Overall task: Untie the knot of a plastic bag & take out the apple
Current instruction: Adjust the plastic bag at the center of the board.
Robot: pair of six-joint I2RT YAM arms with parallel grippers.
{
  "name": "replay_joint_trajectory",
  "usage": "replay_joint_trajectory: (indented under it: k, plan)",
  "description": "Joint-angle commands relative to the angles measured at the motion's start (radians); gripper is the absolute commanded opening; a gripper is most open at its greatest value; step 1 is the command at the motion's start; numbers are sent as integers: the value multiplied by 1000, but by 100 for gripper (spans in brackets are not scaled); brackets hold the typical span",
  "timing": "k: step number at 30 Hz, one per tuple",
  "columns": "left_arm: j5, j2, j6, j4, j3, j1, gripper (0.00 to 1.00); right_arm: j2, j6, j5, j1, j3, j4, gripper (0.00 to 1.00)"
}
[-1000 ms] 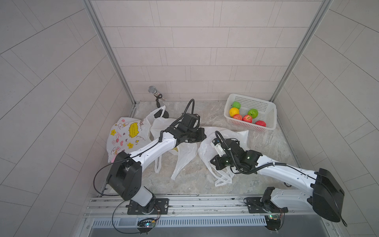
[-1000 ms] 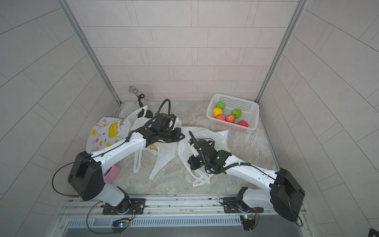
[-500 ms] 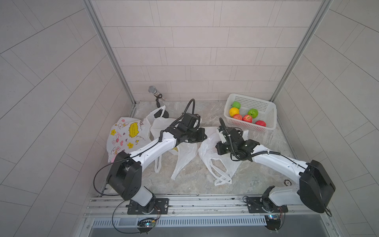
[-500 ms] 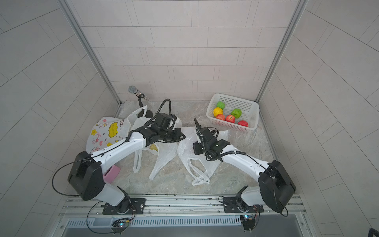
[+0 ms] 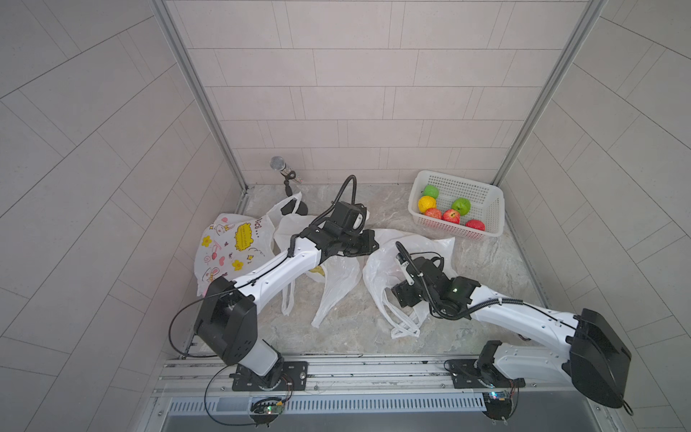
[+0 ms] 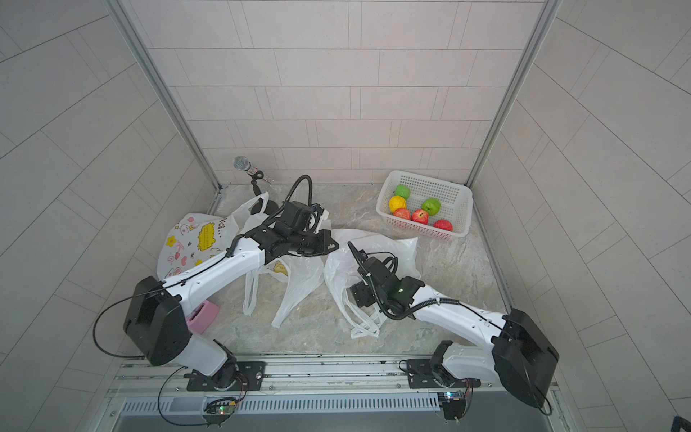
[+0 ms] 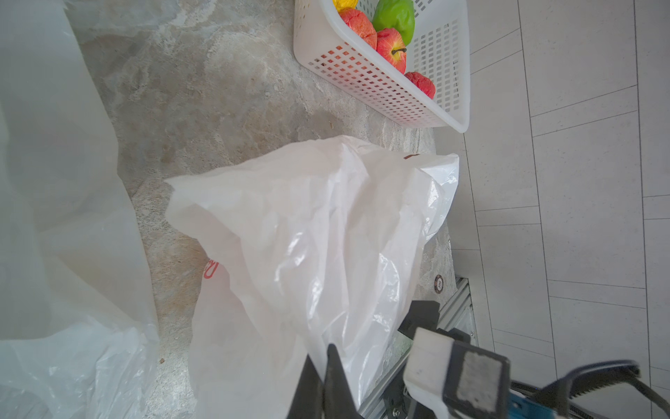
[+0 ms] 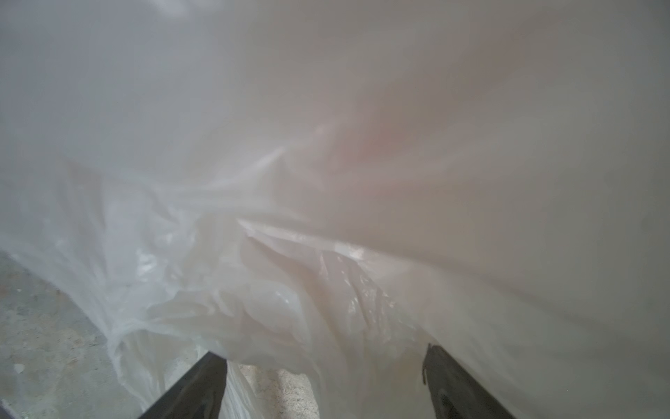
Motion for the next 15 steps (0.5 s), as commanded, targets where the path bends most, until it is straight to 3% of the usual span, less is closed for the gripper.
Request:
replay_joint_trajectory:
  k: [1, 4, 5, 7, 8, 10, 12, 15]
  plan:
    - [15, 0, 15, -1, 24, 8, 0, 76, -35, 95, -1, 75, -83, 85]
    - [23, 2, 14, -2, 29, 11, 0, 120, -39, 145, -1, 119, -132, 73]
    - [22, -1, 16, -4, 28, 14, 0, 122, -33, 168, -1, 126, -143, 63]
    - [3, -17, 26, -17, 16, 15, 1, 107, -3, 231, -1, 158, -198, 31]
    - [-8, -26, 29, -20, 8, 18, 7, 91, 3, 241, -1, 165, -208, 22]
    - [-21, -46, 30, -24, -15, 27, 28, 48, 22, 256, -2, 167, -208, 8]
    - [-22, -67, 33, -25, -31, 38, 46, 4, 16, 242, -2, 167, -195, 1]
    - [-29, -117, 45, -26, -63, 44, 58, -54, 9, 225, -4, 182, -190, 0]
